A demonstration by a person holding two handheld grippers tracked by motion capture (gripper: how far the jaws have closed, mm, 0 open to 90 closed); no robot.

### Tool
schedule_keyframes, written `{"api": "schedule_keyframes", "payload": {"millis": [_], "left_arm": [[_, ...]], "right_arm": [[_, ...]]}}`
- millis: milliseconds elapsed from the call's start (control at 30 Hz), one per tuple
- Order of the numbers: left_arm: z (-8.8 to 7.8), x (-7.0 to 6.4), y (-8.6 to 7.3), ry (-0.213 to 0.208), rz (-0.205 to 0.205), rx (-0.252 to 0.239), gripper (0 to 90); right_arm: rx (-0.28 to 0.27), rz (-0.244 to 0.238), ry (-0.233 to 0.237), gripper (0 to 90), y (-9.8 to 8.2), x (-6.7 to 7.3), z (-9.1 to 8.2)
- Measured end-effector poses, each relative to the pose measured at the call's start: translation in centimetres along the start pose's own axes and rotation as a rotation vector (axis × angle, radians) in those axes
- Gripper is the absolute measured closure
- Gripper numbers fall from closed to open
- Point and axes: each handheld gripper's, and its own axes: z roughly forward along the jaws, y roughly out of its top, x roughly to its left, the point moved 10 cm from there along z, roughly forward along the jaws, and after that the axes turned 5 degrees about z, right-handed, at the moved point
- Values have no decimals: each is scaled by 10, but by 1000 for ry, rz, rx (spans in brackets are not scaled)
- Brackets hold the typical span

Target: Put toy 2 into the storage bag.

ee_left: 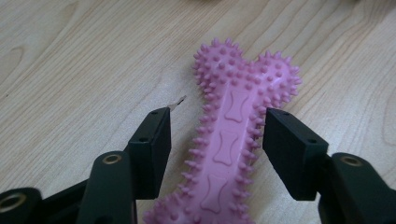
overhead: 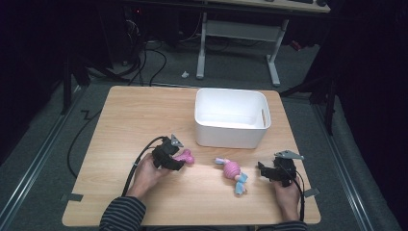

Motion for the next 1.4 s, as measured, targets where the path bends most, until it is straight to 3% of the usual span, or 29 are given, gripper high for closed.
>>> {"api": "schedule_keyframes", "payload": {"millis": [333, 500, 700, 1033, 1200, 1400], "left_arm": [[5, -6, -6, -14, 5, 20, 421], [8, -3, -7, -29, -15, 17, 452], [7, -4, -8, -33, -9, 23, 531], [6, -5, -8, -40, -10, 23, 589], [4, -5, -8, -37, 6, 16, 592], [-8, -5, -1, -25, -4, -35, 592]], "right_arm": [[0, 1, 0, 215, 0, 0, 0], [0, 1, 1, 215, 0, 0, 0], [0, 0, 1, 215, 0, 0, 0], [0, 0, 0, 214, 0, 0, 0], [0, 0, 1, 214, 0, 0, 0], [1, 1, 1, 214, 0, 0, 0]]}}
